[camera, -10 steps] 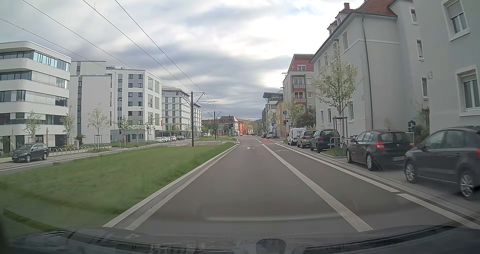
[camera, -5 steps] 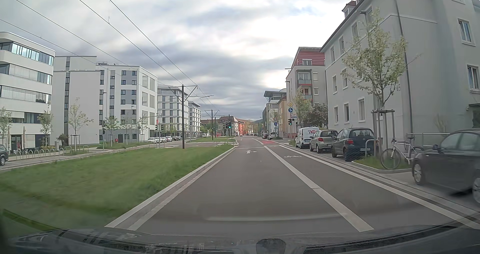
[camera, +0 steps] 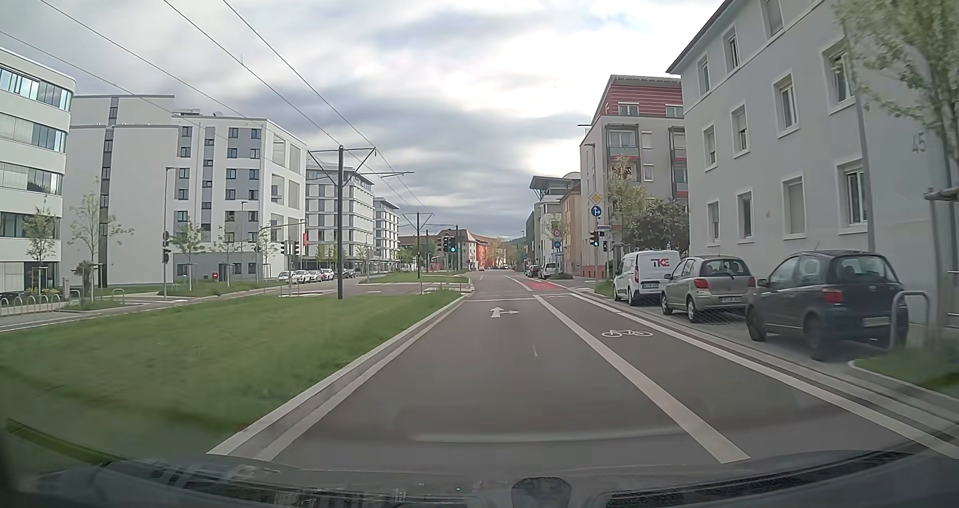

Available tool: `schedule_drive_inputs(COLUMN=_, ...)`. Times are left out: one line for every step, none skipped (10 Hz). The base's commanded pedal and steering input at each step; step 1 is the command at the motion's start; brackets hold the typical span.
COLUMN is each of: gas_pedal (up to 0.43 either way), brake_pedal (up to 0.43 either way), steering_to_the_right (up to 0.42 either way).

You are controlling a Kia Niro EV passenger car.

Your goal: Follow the waypoints while adhering to traffic rules and regulations

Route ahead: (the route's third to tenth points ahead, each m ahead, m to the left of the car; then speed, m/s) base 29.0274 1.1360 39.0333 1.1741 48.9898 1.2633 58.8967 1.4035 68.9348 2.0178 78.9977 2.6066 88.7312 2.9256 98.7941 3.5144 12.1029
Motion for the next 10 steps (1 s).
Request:
schedule_drive_inputs(gas_pedal=0.079, brake_pedal=0.000, steering_to_the_right=0.001)
schedule_drive_inputs(gas_pedal=0.079, brake_pedal=0.000, steering_to_the_right=0.001)
schedule_drive_inputs(gas_pedal=0.079, brake_pedal=0.000, steering_to_the_right=0.001)
schedule_drive_inputs(gas_pedal=0.079, brake_pedal=0.000, steering_to_the_right=0.001)
schedule_drive_inputs(gas_pedal=0.079, brake_pedal=0.000, steering_to_the_right=0.001)
schedule_drive_inputs(gas_pedal=0.079, brake_pedal=0.000, steering_to_the_right=0.002)
schedule_drive_inputs(gas_pedal=0.079, brake_pedal=0.000, steering_to_the_right=0.003)
schedule_drive_inputs(gas_pedal=0.079, brake_pedal=0.000, steering_to_the_right=0.005)
schedule_drive_inputs(gas_pedal=0.079, brake_pedal=0.000, steering_to_the_right=0.006)
schedule_drive_inputs(gas_pedal=0.079, brake_pedal=0.000, steering_to_the_right=0.006)
